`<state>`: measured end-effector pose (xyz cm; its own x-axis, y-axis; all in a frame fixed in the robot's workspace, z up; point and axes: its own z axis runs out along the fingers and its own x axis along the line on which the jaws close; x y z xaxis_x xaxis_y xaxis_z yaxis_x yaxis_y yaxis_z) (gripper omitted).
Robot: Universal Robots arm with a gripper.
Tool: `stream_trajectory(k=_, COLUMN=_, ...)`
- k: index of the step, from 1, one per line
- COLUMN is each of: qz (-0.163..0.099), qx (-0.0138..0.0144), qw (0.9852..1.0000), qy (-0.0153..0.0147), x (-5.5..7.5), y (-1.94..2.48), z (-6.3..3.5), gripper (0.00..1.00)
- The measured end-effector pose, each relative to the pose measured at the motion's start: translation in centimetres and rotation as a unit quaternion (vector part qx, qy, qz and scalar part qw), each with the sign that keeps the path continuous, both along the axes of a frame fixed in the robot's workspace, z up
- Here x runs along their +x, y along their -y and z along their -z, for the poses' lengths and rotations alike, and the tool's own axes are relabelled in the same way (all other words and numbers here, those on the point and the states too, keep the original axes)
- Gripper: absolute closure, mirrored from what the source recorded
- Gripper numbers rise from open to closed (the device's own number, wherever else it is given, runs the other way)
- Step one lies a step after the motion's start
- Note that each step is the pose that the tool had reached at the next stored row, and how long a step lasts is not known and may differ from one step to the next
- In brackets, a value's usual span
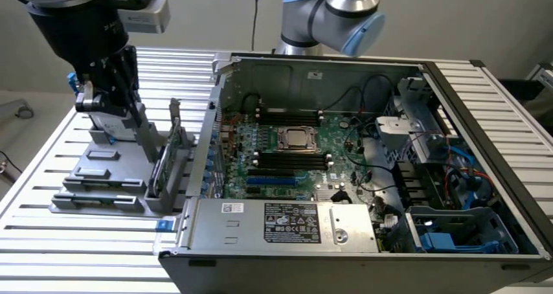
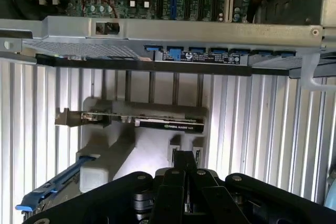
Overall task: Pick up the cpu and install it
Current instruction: 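Install the second cpu locking lever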
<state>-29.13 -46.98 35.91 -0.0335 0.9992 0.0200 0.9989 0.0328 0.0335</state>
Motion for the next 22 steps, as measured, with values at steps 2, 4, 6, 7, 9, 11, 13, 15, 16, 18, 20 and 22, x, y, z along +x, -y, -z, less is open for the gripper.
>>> stream_trajectory(k=2, qz=0.0, qx=0.0, qw=1.0, qy=0.0, x=0.8, y=-0.09, z=-0.23, gripper=0.89)
stream_trajectory(k=4, qz=0.0, qx=0.0, qw=1.0, qy=0.0, x=1.7, y=-0.19, z=-0.37, gripper=0.89)
stream_trajectory(k=6, qz=0.0, qx=0.0, qw=1.0, qy=0.0, x=2.5, y=-0.29, z=-0.47, gripper=0.89)
stream_trajectory(k=7, qz=0.0, qx=0.0, qw=1.0, qy=0.0, x=3.0, y=-0.35, z=-0.51, gripper=0.89)
stream_trajectory(k=9, qz=0.0, qx=0.0, qw=1.0, qy=0.0001, x=3.8, y=-0.49, z=-0.54, gripper=0.89)
stream_trajectory(k=11, qz=0.0, qx=0.0001, qw=1.0, qy=0.0, x=4.5, y=-0.66, z=-0.55, gripper=0.89)
stream_trajectory(k=13, qz=0.0, qx=0.0, qw=1.0, qy=0.0, x=5.2, y=-0.87, z=-0.55, gripper=0.89)
stream_trajectory(k=15, qz=0.0, qx=0.0001, qw=1.0, qy=0.0, x=5.8, y=-1.15, z=-0.55, gripper=0.89)
stream_trajectory(k=16, qz=0.0, qx=0.0001, qw=1.0, qy=0.0, x=6.0, y=-1.33, z=-0.55, gripper=0.89)
stream_trajectory(k=18, qz=0.0, qx=0.0, qw=1.0, qy=0.0, x=6.5, y=-1.77, z=-0.55, gripper=0.89)
stream_trajectory(k=20, qz=0.0, qx=0.0, qw=1.0, qy=0.0, x=6.9, y=-2.3, z=-0.54, gripper=0.89)
stream_trajectory(k=22, qz=0.0, qx=0.0001, qw=1.0, qy=0.0001, x=7.0, y=-2.53, z=-0.51, gripper=0.89)
